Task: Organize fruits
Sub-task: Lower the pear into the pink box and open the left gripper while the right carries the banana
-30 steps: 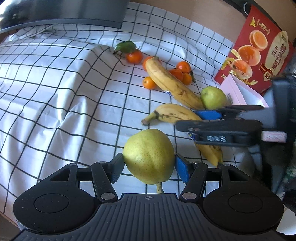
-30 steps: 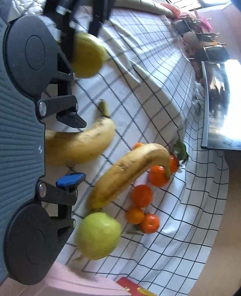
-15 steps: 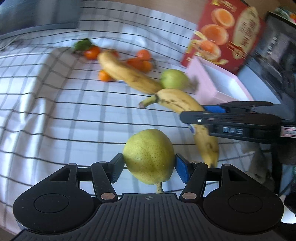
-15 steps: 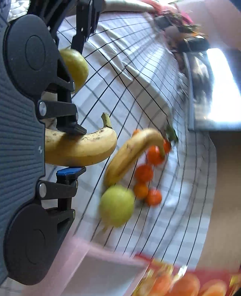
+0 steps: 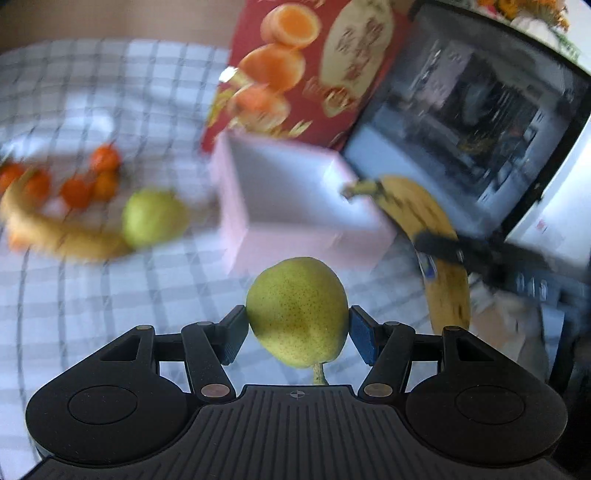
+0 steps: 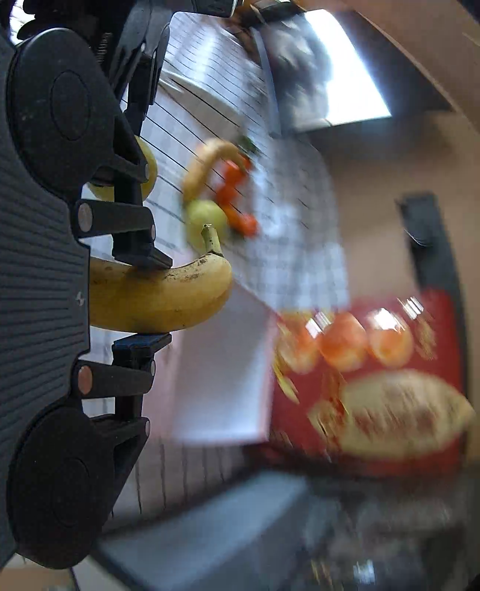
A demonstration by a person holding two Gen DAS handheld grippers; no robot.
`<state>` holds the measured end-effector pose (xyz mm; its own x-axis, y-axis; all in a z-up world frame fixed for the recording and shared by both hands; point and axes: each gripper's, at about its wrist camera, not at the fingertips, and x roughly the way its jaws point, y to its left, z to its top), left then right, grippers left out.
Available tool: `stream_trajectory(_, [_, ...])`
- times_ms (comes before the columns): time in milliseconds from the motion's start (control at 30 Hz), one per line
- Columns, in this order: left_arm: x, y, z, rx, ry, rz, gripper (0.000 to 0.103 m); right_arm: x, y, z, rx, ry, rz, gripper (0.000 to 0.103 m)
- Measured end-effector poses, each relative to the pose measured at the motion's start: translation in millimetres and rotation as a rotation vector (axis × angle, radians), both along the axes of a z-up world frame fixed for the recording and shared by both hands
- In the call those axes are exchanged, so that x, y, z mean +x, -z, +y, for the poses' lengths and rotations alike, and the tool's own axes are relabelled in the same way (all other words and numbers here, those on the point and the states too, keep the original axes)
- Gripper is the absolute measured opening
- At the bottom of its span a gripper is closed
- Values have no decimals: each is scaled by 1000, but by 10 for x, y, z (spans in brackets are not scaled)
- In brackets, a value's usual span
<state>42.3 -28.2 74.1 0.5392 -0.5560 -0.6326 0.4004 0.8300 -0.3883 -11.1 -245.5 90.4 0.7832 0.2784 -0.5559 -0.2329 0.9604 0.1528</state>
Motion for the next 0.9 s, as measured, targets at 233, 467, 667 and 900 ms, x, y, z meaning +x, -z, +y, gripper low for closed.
stream_trajectory(233, [1060, -309, -662, 26, 81, -47, 65, -61, -42, -500, 22, 166, -56, 36])
stream_trajectory(467, [1966, 63, -1262, 80, 105, 108, 65, -26, 175, -690, 57, 242, -5, 36])
stream_trajectory(667, [2287, 392, -1738, 152, 141, 146, 65, -64, 298, -765, 54, 294, 37, 36])
stream_trajectory(900, [2433, 578, -1896, 176, 134, 117, 65, -103, 393, -862, 59, 349, 83, 36])
